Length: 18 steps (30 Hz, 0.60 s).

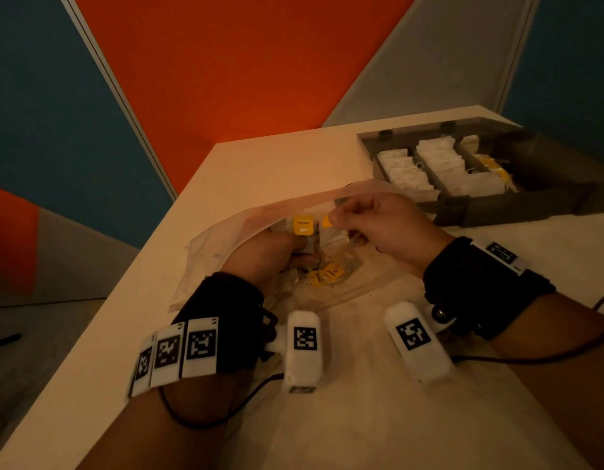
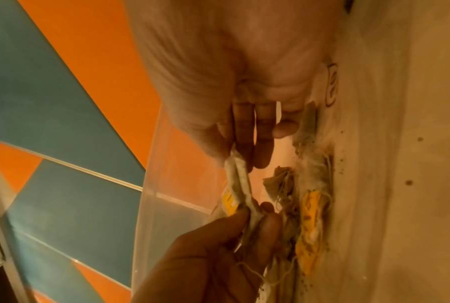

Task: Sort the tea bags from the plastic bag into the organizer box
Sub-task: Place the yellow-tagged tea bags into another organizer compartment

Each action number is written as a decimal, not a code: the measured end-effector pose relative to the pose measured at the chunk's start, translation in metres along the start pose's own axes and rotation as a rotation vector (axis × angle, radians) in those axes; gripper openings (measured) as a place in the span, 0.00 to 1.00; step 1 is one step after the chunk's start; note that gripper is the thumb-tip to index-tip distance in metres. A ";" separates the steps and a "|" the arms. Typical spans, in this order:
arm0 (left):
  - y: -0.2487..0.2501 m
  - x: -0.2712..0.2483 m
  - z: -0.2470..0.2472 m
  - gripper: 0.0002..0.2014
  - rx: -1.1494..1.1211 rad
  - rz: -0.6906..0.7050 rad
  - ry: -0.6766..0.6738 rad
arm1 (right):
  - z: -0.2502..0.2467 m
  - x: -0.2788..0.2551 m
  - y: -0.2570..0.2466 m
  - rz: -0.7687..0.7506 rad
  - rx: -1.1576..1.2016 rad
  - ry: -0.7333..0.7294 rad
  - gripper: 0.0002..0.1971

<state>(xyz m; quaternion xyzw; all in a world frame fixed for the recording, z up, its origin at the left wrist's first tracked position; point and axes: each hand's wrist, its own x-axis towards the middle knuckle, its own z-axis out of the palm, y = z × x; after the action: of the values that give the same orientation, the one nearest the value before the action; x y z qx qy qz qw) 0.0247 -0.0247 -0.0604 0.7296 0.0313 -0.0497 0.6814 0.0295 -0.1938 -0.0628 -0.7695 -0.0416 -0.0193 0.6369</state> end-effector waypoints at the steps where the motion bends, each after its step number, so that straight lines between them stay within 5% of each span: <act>1: 0.000 0.000 0.000 0.13 0.004 0.005 -0.006 | 0.000 0.001 0.002 -0.018 -0.008 0.005 0.05; 5: 0.001 -0.003 0.000 0.12 0.010 0.022 -0.050 | 0.000 0.005 0.008 -0.014 -0.052 0.026 0.16; 10: 0.001 -0.005 0.000 0.12 0.019 0.058 -0.121 | 0.003 0.005 0.007 0.039 -0.050 0.039 0.02; 18: 0.002 -0.006 -0.001 0.19 0.050 0.064 -0.136 | 0.002 0.002 0.007 0.049 -0.084 -0.081 0.10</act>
<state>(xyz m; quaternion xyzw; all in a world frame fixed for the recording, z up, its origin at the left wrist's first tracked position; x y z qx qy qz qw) 0.0185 -0.0238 -0.0581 0.7418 -0.0398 -0.0781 0.6649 0.0321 -0.1928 -0.0697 -0.7965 -0.0476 0.0256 0.6022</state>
